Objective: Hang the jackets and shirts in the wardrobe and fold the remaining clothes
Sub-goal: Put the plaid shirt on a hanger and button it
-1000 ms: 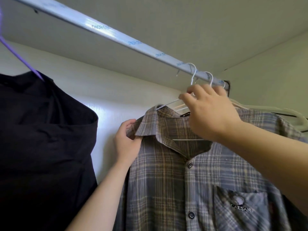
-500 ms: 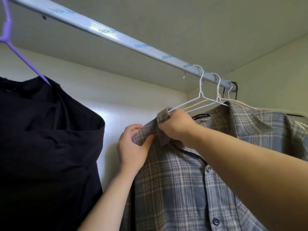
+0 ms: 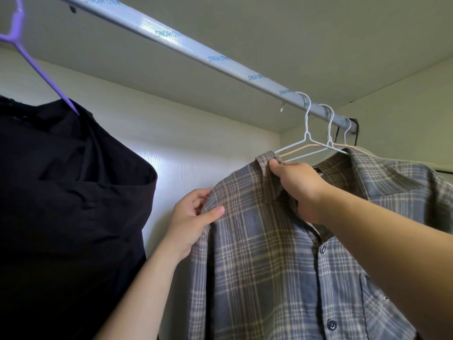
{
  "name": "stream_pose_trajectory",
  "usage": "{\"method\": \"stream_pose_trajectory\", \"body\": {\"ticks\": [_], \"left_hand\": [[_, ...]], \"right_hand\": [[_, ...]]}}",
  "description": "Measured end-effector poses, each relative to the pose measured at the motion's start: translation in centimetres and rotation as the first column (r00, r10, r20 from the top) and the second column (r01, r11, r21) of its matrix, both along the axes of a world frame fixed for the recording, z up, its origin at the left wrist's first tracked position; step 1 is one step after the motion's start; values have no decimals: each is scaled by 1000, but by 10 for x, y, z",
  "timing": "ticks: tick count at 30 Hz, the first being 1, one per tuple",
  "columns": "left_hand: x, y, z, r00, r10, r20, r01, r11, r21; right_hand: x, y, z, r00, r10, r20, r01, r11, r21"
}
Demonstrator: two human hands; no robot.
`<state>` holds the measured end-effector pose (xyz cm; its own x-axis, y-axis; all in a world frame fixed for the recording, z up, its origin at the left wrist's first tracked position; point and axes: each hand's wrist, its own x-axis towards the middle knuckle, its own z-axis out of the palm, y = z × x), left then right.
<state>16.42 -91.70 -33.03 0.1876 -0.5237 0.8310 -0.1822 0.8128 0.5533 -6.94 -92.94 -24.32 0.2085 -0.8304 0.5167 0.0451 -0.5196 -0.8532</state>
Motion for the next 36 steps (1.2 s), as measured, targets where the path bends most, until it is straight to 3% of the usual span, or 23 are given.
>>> {"method": "stream_pose_trajectory", "body": {"ticks": [5, 11, 15, 19, 24, 28, 33, 36], "left_hand": [[-8, 4, 5, 997, 40, 58, -43, 998, 40], [-15, 10, 17, 991, 108, -78, -90, 974, 208], [-11, 12, 22, 991, 126, -38, -115, 972, 206], [-13, 13, 25, 989, 33, -144, -1, 977, 214], [-22, 13, 32, 967, 58, -249, -8, 981, 196], [-25, 13, 38, 987, -7, -163, 44, 973, 227], [-30, 3, 35, 983, 181, -35, -177, 979, 100], [-35, 0, 37, 921, 387, 40, -387, 922, -24]], "right_hand": [[-3, -7, -4, 997, -64, -37, 60, 993, -104], [-4, -8, -7, 976, -191, -105, 158, 952, -263], [-10, -8, -10, 936, -294, -191, 216, 913, -347], [-17, -5, -10, 923, -288, -255, 190, 918, -349], [-25, -6, -11, 921, -245, -304, 146, 939, -313], [-30, -10, -16, 928, -218, -301, 127, 947, -296], [-31, -13, -17, 938, -215, -271, 130, 945, -301], [-29, -12, -19, 937, -248, -246, 150, 922, -358]]}}
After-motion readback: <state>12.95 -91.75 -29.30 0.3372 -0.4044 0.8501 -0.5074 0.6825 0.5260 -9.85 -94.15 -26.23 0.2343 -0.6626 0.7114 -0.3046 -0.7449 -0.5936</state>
